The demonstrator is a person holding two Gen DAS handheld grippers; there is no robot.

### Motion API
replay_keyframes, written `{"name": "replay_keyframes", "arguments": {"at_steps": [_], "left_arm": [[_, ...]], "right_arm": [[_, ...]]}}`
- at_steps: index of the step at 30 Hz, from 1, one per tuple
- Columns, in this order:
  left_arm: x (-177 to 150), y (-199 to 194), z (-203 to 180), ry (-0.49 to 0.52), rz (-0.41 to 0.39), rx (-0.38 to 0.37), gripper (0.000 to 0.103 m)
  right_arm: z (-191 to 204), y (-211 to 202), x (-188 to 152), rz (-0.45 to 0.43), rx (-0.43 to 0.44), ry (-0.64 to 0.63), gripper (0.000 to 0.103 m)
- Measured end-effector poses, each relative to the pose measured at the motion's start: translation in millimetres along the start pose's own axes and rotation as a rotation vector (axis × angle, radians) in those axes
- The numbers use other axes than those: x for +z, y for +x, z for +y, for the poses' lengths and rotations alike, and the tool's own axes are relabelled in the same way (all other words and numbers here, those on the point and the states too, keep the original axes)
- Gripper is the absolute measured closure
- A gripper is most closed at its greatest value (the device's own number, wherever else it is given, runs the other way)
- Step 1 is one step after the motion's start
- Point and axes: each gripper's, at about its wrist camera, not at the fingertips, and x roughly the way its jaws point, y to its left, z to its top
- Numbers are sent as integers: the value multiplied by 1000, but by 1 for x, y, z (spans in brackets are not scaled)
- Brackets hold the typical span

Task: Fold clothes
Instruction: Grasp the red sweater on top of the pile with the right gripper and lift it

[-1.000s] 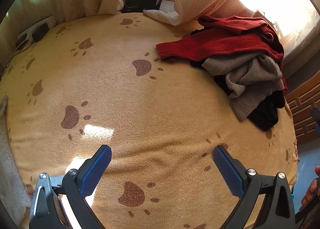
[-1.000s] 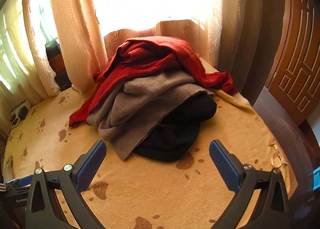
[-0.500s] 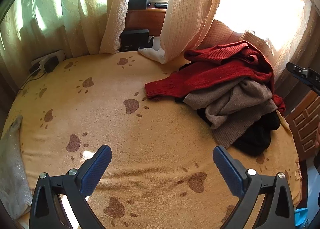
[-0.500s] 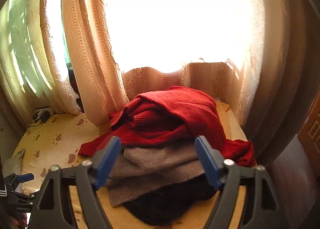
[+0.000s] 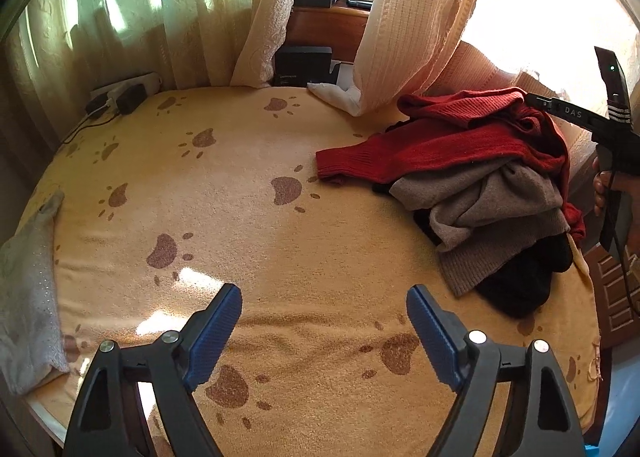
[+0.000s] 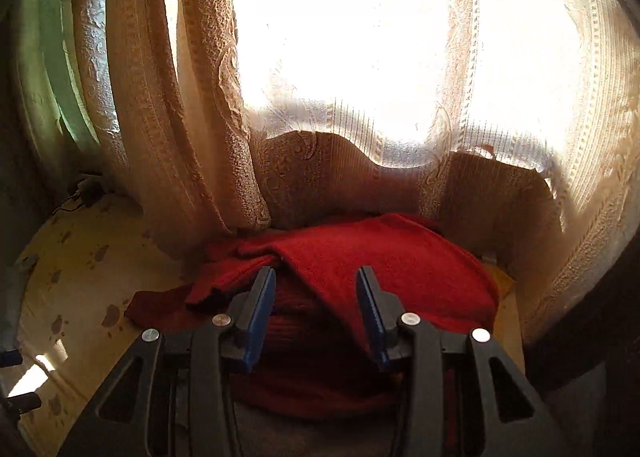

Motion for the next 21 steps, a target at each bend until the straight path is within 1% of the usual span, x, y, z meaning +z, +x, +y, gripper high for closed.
{"name": "replay_keyframes", "arguments": {"at_steps": [2, 5, 6, 7, 8, 11, 14, 17, 21], "left_arm": [[1, 0, 1, -14, 3, 8, 16], [3, 0, 2, -23, 2, 17, 16], [3, 0, 2, -25, 3, 20, 16], [3, 0, 2, -26, 3, 24, 16], [4, 1, 1, -28, 4, 23, 16], [6, 2, -3, -24, 5, 17, 16], [10, 3, -11, -3, -2, 4, 16], [16, 3, -23, 28, -23, -14, 16], [25, 1, -39, 76, -64, -39, 16]], "right_arm": [[-6, 20, 2, 42, -32, -31, 57], [-14, 36, 5, 62, -27, -31, 58], [-17, 37, 8, 61, -26, -26, 71], [-19, 35, 11, 55, -24, -16, 93], [-21, 32, 14, 46, -23, -6, 95], [-27, 11, 23, -2, -21, 22, 97], [-35, -20, 29, -70, -26, 48, 97], [-47, -60, 35, -162, -51, 80, 97], [-54, -123, 42, -293, -88, 113, 97]]}}
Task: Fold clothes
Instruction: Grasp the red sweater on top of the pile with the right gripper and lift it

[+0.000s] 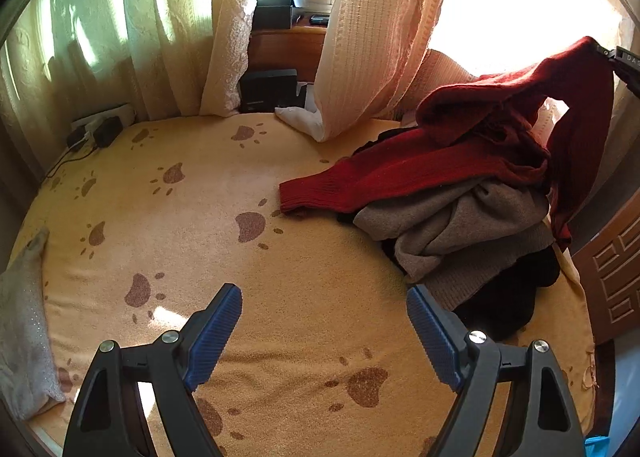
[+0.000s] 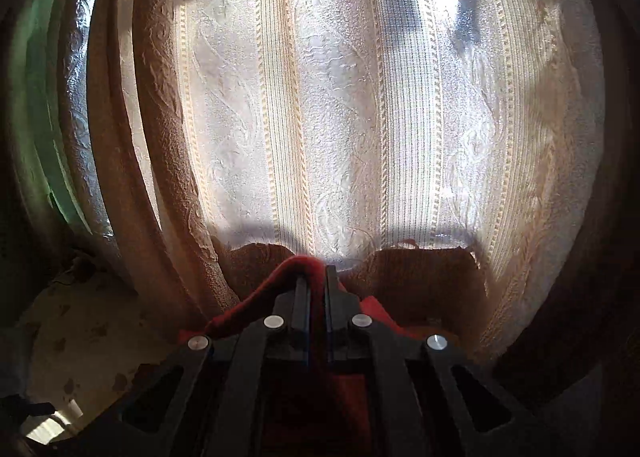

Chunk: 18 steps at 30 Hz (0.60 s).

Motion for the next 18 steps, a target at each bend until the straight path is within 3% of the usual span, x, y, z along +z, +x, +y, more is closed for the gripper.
{"name": "replay_keyframes", "arguments": {"at_steps": [9, 18], "left_arm": [[12, 0, -35, 131, -83, -94, 16], [15, -2, -50, 198, -123, -223, 16]], "right_arm": [[1, -114, 37, -189, -113, -32, 97], [60, -220, 85, -367, -238, -140, 97]]}}
